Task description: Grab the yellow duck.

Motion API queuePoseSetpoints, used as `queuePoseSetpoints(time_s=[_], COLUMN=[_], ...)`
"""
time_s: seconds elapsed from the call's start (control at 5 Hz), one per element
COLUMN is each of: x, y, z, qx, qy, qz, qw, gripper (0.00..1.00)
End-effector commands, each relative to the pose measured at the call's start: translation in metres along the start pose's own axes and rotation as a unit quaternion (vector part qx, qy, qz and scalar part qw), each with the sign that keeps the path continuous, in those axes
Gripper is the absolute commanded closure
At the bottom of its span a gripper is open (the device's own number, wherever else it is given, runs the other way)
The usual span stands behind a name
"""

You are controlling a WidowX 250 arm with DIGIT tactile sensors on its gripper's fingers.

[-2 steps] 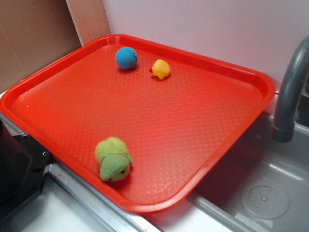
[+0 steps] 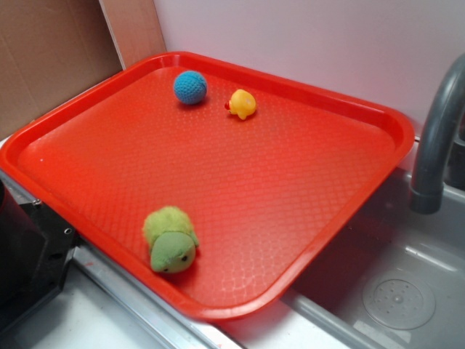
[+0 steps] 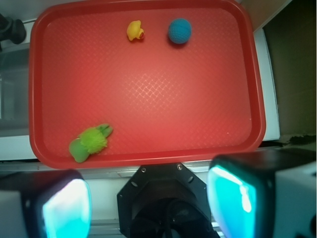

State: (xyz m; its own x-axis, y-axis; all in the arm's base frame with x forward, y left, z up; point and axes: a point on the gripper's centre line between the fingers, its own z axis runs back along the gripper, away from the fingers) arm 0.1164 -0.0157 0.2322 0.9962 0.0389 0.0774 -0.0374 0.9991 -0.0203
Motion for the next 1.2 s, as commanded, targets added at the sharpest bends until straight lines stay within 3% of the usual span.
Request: queuePoseSetpoints(time_s=[0.0,0.2,0.4,0.6,0.8,1.0], x=[0.078,0.111,0.139,0.157,0.172,0.189], y=[-0.009,-0.010,-0.008,-0.002,-0.002,-0.011], z=[-0.055,-0.086,-0.120,-0.143,-0.166,-0.194], qx=[0.046,0.028,-0.026,-0.018,-0.032,-0.029], qy=[0.025,-0.014,-0.036,-0.051,-0.024,-0.016], qz=[0.038,0.044,0.074,0.132,0.125,0.075], qw=[0.998,0.999,0.996,0.990,0.991,0.997], gripper=[0.00,0.00,0.00,0.00,0.00,0.00])
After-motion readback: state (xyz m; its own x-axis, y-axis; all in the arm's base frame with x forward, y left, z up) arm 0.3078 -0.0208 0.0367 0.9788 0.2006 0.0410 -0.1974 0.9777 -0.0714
